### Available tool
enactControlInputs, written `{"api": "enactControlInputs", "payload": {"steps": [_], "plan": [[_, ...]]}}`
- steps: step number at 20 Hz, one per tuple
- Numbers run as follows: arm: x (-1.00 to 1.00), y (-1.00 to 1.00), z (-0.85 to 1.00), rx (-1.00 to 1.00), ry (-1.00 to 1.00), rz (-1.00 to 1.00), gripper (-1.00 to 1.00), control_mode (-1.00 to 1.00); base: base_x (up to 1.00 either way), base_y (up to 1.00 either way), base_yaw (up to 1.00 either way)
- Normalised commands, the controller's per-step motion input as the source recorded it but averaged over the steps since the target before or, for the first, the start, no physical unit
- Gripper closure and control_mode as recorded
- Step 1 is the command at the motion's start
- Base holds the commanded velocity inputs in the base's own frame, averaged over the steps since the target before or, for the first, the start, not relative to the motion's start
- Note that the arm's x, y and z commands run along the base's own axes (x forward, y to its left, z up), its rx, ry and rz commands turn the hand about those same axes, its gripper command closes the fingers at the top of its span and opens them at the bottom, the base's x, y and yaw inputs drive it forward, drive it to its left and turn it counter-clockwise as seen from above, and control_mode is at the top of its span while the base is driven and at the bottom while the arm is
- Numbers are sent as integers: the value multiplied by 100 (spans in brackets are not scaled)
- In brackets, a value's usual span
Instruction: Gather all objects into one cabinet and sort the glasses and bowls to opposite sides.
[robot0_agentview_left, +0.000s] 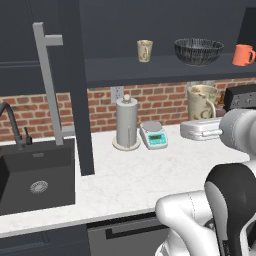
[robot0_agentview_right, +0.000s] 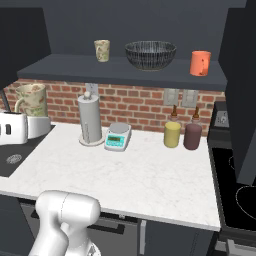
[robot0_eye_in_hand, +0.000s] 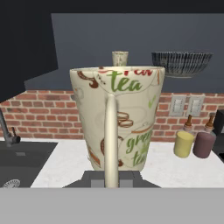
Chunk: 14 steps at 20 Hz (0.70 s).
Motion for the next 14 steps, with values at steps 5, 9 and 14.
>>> {"api": "enactControlInputs", "payload": {"steps": [5, 9, 14], "plan": [[0, 11, 0, 0, 0, 5, 100, -100, 0, 3, 1], [26, 6, 0, 4, 0, 27, 100, -100, 0, 0, 0], [85, 7, 0, 12, 0, 34, 100, -100, 0, 0, 0]]}}
